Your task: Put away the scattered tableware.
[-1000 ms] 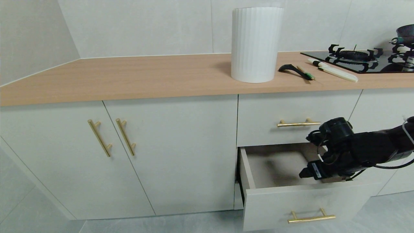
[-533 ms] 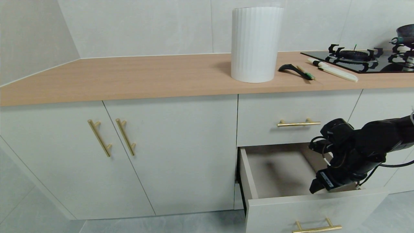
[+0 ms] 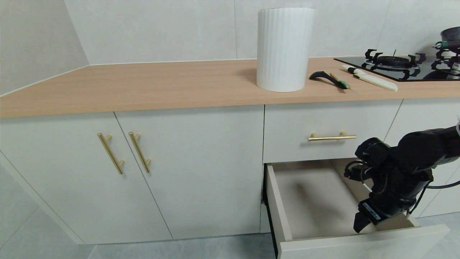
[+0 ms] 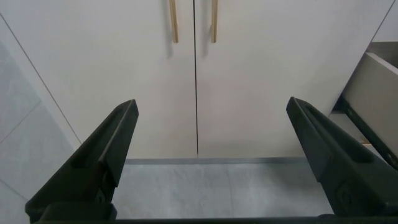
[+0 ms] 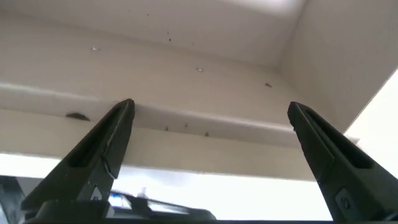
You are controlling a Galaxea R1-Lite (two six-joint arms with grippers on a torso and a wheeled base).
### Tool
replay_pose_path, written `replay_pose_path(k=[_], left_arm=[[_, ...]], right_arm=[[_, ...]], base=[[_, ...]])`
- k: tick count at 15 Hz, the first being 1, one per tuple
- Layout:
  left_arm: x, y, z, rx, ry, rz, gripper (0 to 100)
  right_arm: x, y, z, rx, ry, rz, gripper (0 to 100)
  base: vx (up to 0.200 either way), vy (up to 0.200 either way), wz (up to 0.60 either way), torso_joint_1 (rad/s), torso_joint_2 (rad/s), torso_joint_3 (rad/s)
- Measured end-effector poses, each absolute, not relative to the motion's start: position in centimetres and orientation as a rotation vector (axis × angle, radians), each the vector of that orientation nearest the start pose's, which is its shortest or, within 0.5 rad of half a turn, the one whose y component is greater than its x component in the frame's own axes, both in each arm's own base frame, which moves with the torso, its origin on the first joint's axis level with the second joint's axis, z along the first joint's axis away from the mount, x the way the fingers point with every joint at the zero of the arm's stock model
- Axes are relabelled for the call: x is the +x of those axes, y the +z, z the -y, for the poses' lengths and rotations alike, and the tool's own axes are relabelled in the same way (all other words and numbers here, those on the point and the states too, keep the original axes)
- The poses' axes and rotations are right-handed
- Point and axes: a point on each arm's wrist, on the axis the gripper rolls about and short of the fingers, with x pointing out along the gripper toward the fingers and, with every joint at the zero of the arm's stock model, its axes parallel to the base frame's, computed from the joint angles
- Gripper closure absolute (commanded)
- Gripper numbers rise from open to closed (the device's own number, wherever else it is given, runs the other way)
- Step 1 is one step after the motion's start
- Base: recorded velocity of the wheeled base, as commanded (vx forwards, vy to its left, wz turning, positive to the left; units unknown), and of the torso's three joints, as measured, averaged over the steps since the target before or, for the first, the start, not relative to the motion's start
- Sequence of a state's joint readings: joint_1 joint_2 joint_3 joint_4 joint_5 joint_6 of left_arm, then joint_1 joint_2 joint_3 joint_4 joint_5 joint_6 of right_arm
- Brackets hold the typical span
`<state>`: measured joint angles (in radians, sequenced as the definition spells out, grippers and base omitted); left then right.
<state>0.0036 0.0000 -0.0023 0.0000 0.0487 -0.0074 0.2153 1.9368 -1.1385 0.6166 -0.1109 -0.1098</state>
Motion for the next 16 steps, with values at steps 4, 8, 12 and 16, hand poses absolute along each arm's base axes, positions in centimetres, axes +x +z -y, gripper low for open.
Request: replay_pose_path(k=[4,8,12,16], left_arm=[[-2.3,7.6,-0.1,-0.007,0.053,0.003,0],[-2.3,7.6,-0.1,-0.007,0.053,0.002,0],[-2.3,7.6,-0.1,-0.007,0.053,0.002,0],[-2.3,7.6,-0.1,-0.007,0.053,0.002,0]], right_arm=[[29.3,10.7,-6.2,-0.325,0.167,-1.405,0],[29.3,12.1,-6.3,-0.309,0.170,-1.367,0],[27.9,17.7,-8.0,-0.116,0.108,-1.183,0],[25.8,26.1,-9.0,0.015,0.119,-0.998,0]], base=[[0.000,0.000,0.00,0.000,0.00,0.000],[0.000,0.000,0.00,0.000,0.00,0.000],[0.000,0.000,0.00,0.000,0.00,0.000],[0.000,0.000,0.00,0.000,0.00,0.000]])
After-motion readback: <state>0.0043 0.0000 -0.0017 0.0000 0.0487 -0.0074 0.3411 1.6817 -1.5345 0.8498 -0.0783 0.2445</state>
